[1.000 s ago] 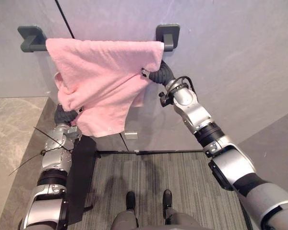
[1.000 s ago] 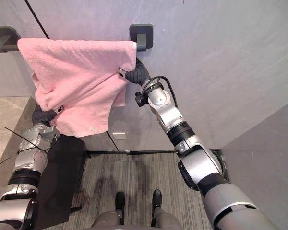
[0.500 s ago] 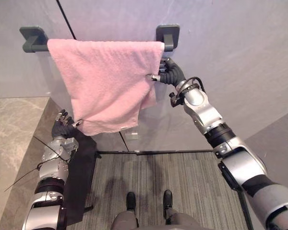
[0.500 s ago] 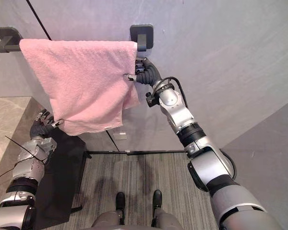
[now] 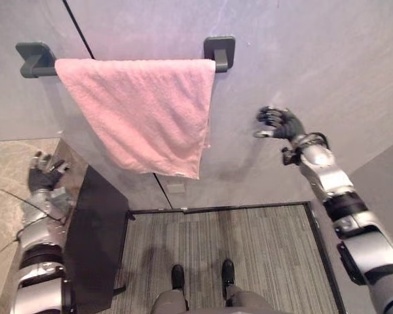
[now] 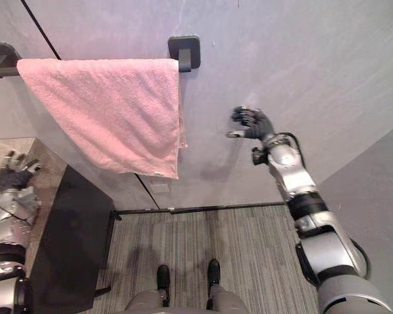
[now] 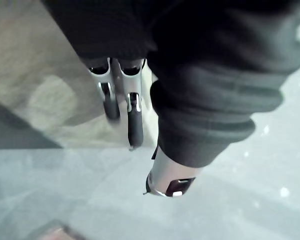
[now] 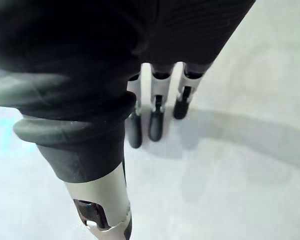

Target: Organize washtable

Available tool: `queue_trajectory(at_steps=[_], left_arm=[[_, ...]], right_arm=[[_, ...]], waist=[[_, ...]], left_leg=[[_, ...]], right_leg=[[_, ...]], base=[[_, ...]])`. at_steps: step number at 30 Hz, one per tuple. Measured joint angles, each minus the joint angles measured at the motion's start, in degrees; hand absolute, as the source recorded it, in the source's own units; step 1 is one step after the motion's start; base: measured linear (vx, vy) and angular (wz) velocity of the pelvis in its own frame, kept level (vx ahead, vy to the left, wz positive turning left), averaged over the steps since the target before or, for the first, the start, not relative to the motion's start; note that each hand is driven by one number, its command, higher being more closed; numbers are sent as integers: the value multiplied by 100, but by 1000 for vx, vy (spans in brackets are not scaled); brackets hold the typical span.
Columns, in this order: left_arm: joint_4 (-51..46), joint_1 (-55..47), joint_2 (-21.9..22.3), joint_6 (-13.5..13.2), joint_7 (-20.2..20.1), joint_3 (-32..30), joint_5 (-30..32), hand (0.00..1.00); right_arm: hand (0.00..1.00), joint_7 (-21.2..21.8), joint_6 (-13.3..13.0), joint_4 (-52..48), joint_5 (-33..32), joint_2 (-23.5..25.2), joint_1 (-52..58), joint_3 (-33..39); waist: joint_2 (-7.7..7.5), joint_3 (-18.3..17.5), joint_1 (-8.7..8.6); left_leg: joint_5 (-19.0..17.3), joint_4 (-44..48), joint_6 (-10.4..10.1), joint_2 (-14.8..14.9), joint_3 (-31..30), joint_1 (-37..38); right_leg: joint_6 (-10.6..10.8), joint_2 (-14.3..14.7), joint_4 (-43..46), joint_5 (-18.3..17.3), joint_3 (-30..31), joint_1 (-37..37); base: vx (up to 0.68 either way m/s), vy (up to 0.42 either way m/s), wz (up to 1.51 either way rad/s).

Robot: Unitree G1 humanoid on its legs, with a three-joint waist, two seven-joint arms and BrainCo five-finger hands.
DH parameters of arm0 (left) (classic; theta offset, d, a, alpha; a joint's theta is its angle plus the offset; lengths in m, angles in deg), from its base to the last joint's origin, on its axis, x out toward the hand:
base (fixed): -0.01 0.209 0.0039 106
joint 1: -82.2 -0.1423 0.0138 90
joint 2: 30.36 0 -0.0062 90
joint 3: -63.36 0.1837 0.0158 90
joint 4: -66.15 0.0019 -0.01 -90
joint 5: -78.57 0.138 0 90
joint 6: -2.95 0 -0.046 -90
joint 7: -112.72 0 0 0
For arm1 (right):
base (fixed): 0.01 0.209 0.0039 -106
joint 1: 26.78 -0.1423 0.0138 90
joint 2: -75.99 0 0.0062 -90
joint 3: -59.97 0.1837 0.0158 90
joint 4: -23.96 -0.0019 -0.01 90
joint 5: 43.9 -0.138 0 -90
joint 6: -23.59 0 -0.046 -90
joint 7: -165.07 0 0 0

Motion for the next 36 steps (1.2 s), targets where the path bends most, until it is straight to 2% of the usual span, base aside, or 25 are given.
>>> queue_trajectory(at_steps=[4,6,9,12,13,14,15,19,26,28,32,36], left_arm=[[-68,-4,-403,3,57,-437,8,0],[-337,-6,-651,-3,93,-607,16,0],[-1018,-66,-850,-80,332,-1026,53,0],[-1979,-171,-849,-317,575,-1069,67,0],[-2338,-217,-846,-456,575,-976,61,0],[-2528,-265,-839,-508,565,-918,51,0],[-2916,-363,-837,-535,459,-621,-8,0],[-3715,-659,-830,-509,-74,146,-16,0],[-4470,-812,-627,-484,-882,1347,-734,0],[-4533,-933,-625,-481,-1077,1516,-929,0],[-4529,-1134,-559,-436,-1289,1832,-1133,0],[-4360,-1134,-408,-386,-1373,2115,-1153,0]], right_arm=[[0,-117,2,-69,17,-357,216,816],[0,-243,1,-305,17,-497,401,1223],[0,-469,-11,-1166,82,-539,777,1762],[0,-690,-220,-2067,109,-544,846,1924],[0,-722,-345,-2416,96,-540,846,1907],[0,-721,-384,-2614,80,-534,846,1903],[0,-698,-561,-3056,-50,-534,870,1863],[0,-428,-801,-3720,-346,-527,922,1352],[0,447,-783,-3892,-1074,-535,959,-520],[0,622,-776,-3871,-1263,-536,940,-825],[0,912,-785,-3738,-1647,-540,740,-1357],[0,1063,-775,-3372,-1709,-520,719,-1847]], waist=[[-13,-134,-124],[-7,-157,-126],[3,-423,-130],[39,-574,-181],[43,-611,-201],[49,-621,-206],[84,-652,-218],[144,-733,-257],[192,-801,-244],[207,-811,-227],[229,-819,-168],[231,-816,-75]], left_leg=[[-37,0,0,1,-38,14],[-52,-1,20,1,-118,39],[-67,-9,39,10,-183,18],[-68,-25,41,1,-327,28],[-67,-28,42,-14,-354,26],[-66,-28,43,-24,-365,26],[-66,-30,43,-64,-398,29],[-66,-32,44,-88,-438,69],[-63,-33,47,-65,-457,54],[-63,-33,48,-59,-457,56],[-42,-33,75,-64,-457,67],[-41,-32,76,-60,-495,43]], right_leg=[[-13,6,-4,-10,-56,47],[-22,0,-5,-27,-113,104],[-36,-11,-7,-86,-190,132],[-41,-42,-7,-128,-322,207],[-39,-49,-7,-132,-355,221],[-37,-56,-7,-133,-371,228],[-27,-80,-7,-140,-429,262],[1,-121,-7,-160,-503,341],[0,-102,-7,-162,-622,363],[0,-98,-7,-168,-635,372],[15,-107,-7,-182,-650,394],[27,-123,-7,-194,-666,393]], base=[[-24,39,7],[-37,40,16],[-14,34,18],[-19,35,23],[-37,38,22],[-47,56,20],[-46,60,23],[-24,31,11],[-9,5,5],[-8,10,6],[-3,9,2],[-2,10,4]])
